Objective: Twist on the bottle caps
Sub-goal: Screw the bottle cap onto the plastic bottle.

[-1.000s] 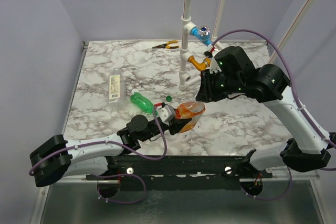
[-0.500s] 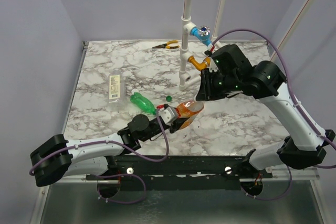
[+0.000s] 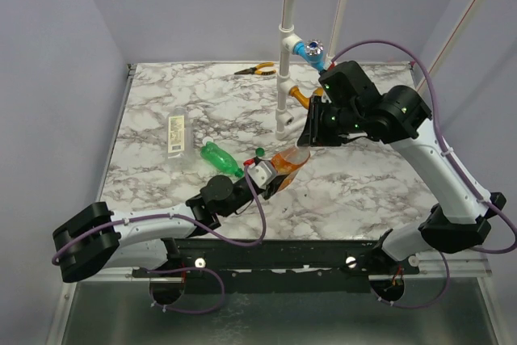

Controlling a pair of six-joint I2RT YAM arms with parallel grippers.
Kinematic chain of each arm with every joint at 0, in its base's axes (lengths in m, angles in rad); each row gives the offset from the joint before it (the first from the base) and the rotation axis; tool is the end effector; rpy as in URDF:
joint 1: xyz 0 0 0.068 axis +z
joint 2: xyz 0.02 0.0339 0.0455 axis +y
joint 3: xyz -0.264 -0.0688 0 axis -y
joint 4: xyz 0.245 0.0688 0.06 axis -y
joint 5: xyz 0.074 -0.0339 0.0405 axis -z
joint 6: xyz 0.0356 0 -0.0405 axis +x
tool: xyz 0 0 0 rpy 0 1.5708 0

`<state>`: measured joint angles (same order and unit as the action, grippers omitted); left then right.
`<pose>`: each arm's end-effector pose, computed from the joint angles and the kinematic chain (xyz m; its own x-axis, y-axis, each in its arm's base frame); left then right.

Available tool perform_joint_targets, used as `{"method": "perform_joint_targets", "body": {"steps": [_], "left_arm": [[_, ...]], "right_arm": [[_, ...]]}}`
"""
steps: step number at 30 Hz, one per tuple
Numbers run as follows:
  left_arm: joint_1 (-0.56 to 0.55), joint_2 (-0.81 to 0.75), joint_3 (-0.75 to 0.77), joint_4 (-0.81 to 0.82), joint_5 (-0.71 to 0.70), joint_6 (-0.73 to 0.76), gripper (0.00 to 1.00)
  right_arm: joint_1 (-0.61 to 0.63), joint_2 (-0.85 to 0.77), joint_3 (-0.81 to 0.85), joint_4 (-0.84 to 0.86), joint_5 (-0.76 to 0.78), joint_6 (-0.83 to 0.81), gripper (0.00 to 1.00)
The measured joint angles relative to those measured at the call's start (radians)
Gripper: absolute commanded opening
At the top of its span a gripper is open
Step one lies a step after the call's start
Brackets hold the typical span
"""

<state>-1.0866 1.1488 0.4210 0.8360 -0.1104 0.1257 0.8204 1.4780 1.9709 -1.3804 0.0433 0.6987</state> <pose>0.1168 -0.2136 0.2480 0.1538 -0.0247 -0.9878 0.8158 0.5672 0.1128 0.1731 0.1834 0.4602 -0.8630 0.0168 -0.5050 -0.2051 0.9018 0.3804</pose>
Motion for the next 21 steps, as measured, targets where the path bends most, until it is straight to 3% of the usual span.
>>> {"method": "perform_joint_targets", "body": {"steps": [21], "left_arm": [[0.000, 0.045, 0.002, 0.081, -0.053, 0.008, 0.00]], "right_arm": [[0.006, 0.045, 0.025, -0.021, 0.003, 0.139, 0.39]]}}
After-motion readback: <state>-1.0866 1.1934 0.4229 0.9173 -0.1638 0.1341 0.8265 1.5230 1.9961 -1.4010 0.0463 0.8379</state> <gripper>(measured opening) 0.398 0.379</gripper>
